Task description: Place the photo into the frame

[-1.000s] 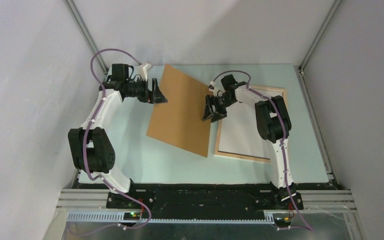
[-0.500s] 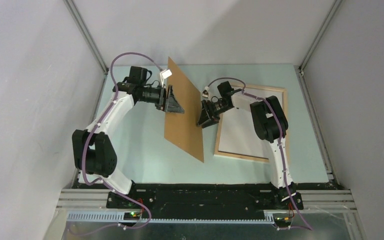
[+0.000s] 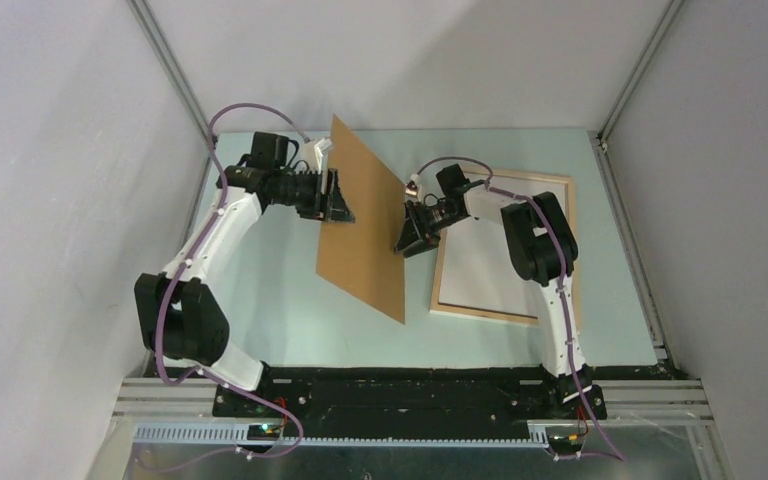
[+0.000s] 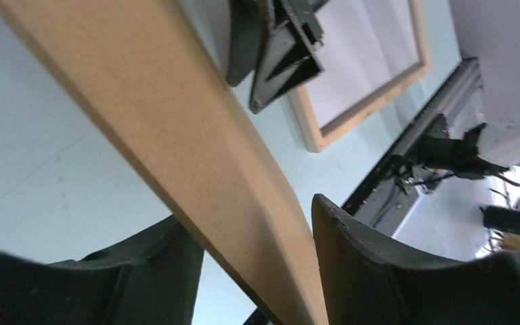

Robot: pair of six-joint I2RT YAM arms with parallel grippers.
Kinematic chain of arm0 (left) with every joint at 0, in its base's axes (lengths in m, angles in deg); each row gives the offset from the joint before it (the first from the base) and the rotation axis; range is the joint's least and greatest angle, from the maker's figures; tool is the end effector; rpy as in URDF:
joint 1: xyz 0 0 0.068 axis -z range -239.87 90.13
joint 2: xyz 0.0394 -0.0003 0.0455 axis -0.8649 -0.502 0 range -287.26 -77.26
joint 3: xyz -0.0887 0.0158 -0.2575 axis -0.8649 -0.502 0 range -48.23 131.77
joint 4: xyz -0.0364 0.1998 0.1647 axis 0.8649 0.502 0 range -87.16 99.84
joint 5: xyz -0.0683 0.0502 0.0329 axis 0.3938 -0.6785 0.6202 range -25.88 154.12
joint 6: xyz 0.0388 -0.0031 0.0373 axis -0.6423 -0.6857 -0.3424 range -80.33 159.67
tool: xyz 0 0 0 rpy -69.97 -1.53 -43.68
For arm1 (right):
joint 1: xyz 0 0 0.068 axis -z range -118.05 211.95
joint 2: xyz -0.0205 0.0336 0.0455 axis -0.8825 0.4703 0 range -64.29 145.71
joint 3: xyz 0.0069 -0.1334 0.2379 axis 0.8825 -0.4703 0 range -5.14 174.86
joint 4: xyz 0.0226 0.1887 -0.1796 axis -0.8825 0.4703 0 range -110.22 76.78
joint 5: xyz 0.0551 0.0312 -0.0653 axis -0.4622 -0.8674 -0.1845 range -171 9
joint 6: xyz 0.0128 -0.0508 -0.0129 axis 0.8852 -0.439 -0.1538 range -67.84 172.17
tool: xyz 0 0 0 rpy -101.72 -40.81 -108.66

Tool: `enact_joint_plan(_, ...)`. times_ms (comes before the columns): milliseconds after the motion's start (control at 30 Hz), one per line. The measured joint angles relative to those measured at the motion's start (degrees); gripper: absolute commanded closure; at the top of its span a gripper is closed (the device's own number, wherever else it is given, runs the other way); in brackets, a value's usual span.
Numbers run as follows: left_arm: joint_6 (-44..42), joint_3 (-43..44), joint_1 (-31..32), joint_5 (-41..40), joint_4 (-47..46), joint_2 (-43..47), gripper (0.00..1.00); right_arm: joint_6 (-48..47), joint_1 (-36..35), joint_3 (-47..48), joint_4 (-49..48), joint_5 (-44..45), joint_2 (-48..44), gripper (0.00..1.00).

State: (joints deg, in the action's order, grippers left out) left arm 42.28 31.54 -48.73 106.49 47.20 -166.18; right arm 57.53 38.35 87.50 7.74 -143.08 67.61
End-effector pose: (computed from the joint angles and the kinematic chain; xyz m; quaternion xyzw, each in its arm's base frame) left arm 0.3154 -0.0864 0.3171 0.1787 0.8747 -0.3756 0.2488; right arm 0.4082 0.2125 0.1177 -0.2337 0.8132 0.5317 0.0374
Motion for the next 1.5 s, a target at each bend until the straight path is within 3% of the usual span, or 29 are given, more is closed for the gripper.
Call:
enact_joint_plan(333, 0.4, 0.2, 0.2, -11.4, 2.8, 0.5, 0.72, 0.7, -0.2, 0.2, 2.5, 3.5, -6.1, 0.2)
enact_joint_plan(433, 1.7, 0.9, 0.2, -12.5, 4.4, 0.5, 0.96, 1.0, -0.6, 2.0, 3.7, 4.2, -7.6, 0.2)
enact_joint_plan(500, 3.4, 2.2, 0.2, -12.2, 6.1, 0.5, 0.99, 1.3, -0.9, 3.0, 4.1, 4.5, -8.2, 0.2)
enact_joint_plan(1033, 3.8, 8.8, 0.6, -18.1, 16.0, 1.5, 1.0, 5.9, -1.8, 6.6, 4.4, 5.2, -9.4, 0.13)
enact_joint_plan(1500, -1.8, 21.2, 0.8, -29.4, 29.6, 0.3, 0.96, 24.8, -4.1, 7.7, -14.0, 3.1, -11.6, 0.09)
